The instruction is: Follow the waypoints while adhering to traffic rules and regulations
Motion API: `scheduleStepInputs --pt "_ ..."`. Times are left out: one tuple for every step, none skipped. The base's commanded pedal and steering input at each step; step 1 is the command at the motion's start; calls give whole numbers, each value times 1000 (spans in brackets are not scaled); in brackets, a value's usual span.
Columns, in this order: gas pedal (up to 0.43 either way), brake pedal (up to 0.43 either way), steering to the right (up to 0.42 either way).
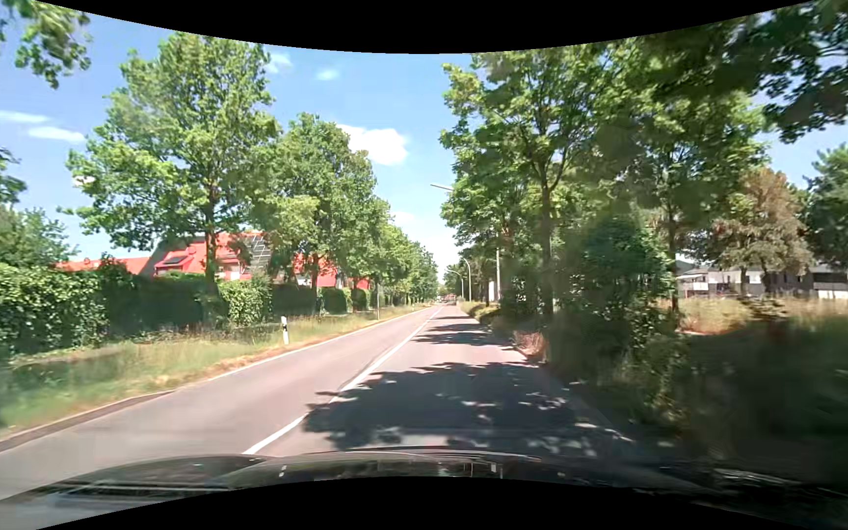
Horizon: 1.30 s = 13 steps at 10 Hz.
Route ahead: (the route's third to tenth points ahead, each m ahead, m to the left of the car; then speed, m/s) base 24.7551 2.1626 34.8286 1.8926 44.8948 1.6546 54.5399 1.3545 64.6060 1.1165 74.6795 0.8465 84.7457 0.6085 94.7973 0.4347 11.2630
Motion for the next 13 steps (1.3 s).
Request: scheduleStepInputs --pt "189 0 9" --pt "189 0 9" --pt "189 0 9" --pt "189 0 8" --pt "189 0 6" --pt "189 0 6" --pt "189 0 7" --pt "189 0 7" --pt "189 0 7" --pt "189 0 6" --pt "189 0 6" --pt "189 0 6" --pt "189 0 6"
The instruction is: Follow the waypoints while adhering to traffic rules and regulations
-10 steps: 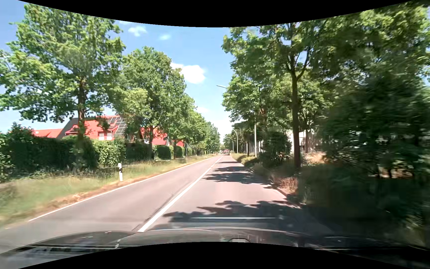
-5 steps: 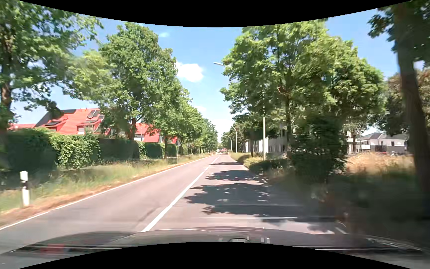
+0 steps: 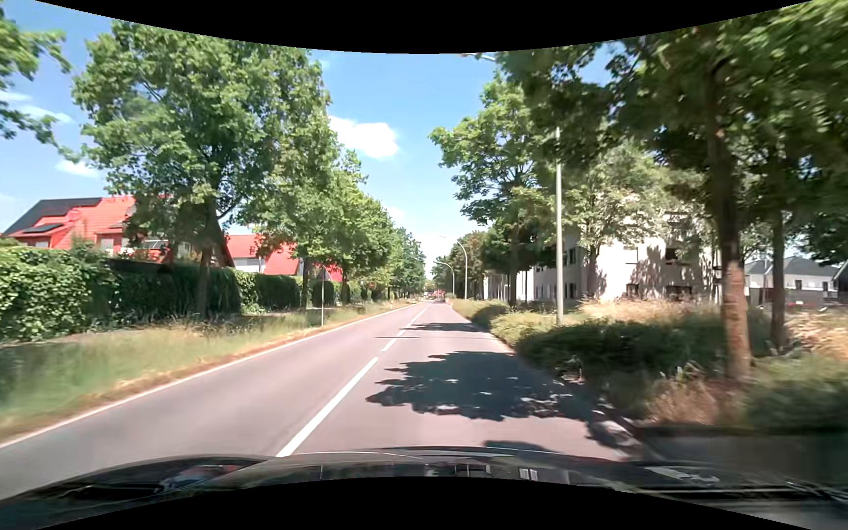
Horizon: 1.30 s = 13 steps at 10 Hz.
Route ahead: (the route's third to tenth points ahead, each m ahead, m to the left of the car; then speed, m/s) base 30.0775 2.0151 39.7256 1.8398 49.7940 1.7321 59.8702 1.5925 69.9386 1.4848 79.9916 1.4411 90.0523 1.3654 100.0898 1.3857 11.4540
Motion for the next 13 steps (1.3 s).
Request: scheduleStepInputs --pt "189 0 5" --pt "189 0 3" --pt "197 0 3" --pt "197 0 3" --pt "197 0 3" --pt "220 0 3" --pt "228 0 3" --pt "228 0 3" --pt "228 0 3" --pt "228 0 3" --pt "228 0 1" --pt "228 0 1" --pt "228 0 1"
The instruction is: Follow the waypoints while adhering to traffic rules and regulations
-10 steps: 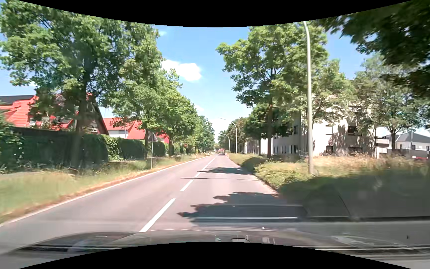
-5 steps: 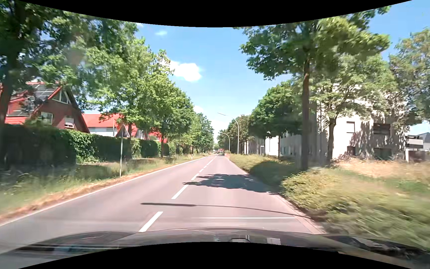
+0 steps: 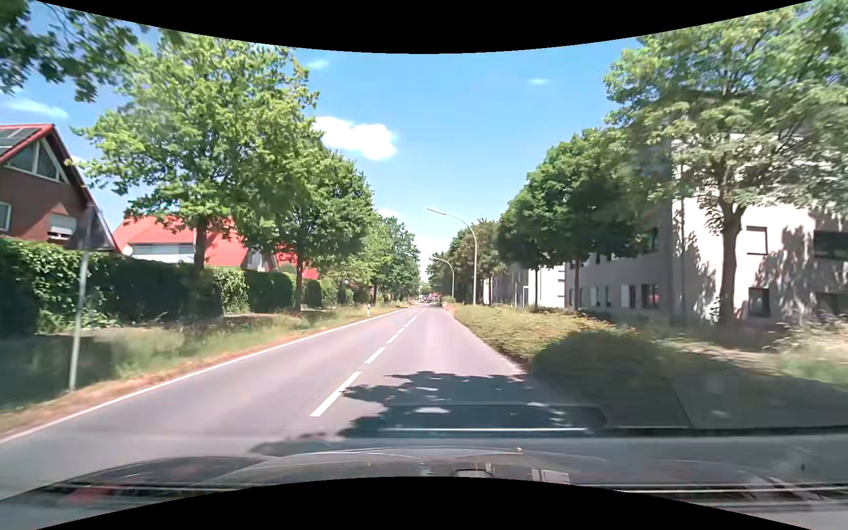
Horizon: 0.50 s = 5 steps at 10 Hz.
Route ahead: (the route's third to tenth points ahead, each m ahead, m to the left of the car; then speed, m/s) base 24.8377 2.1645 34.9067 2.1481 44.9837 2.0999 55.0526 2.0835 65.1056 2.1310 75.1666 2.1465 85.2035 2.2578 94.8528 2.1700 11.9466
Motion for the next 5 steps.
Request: scheduleStepInputs --pt "228 0 1" --pt "228 0 0" --pt "228 0 0" --pt "228 0 -1" --pt "220 0 -2"
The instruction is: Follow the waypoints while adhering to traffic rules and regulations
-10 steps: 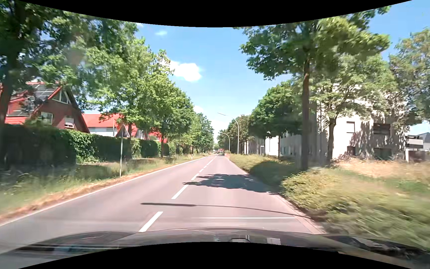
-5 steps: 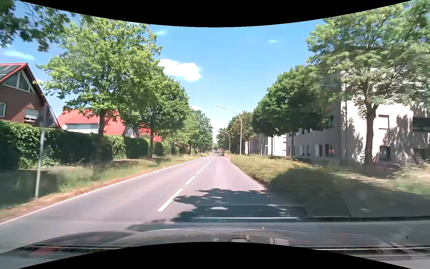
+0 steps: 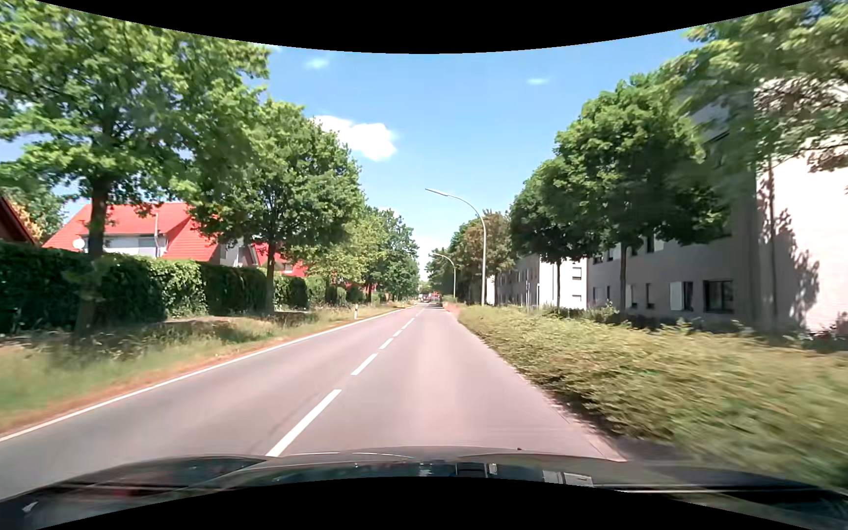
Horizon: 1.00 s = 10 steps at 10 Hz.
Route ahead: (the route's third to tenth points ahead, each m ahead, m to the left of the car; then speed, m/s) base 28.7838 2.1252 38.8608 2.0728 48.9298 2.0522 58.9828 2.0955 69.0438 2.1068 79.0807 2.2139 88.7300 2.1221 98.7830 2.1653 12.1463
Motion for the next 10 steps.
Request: scheduleStepInputs --pt "220 0 -3" --pt "220 0 -3" --pt "220 0 -3" --pt "220 0 -3" --pt "220 0 -3" --pt "220 0 -3" --pt "220 0 -1" --pt "220 0 -1" --pt "220 0 -1" --pt "209 0 -1"
